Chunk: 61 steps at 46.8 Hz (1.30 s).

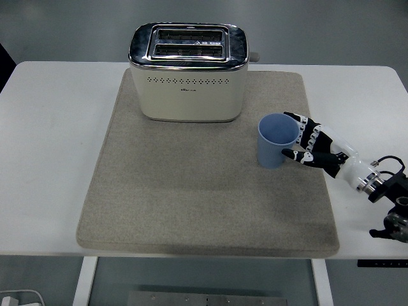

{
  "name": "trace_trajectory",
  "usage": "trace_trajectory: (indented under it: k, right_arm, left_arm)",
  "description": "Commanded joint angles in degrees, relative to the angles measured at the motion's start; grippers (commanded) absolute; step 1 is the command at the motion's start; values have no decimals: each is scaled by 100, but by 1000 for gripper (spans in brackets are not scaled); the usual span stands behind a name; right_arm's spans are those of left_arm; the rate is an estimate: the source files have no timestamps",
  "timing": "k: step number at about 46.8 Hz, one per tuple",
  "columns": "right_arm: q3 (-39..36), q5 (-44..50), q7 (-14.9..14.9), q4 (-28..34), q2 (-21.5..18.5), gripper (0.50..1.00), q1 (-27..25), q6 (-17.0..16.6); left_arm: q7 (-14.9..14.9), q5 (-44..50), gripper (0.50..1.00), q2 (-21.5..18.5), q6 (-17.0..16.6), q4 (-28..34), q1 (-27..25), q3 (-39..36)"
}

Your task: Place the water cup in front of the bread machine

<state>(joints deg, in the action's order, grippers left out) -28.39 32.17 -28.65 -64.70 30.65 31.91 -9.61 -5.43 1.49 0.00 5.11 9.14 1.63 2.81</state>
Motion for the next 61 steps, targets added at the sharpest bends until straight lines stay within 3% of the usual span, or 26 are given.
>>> trace_trajectory:
  k: [1,42,61]
  right_arm:
    - [-18,0,0,18,-32,921,-1,3]
    - [-79,0,9,168,-331,921,-18,21]
    - [-62,0,17,177,-533,921,-1,188]
  left_arm:
    - [7,0,1000,0,-1,0,48,0]
    - [7,0,1000,0,8,8,66,0]
    - [7,0,1000,0,-1,26,66,0]
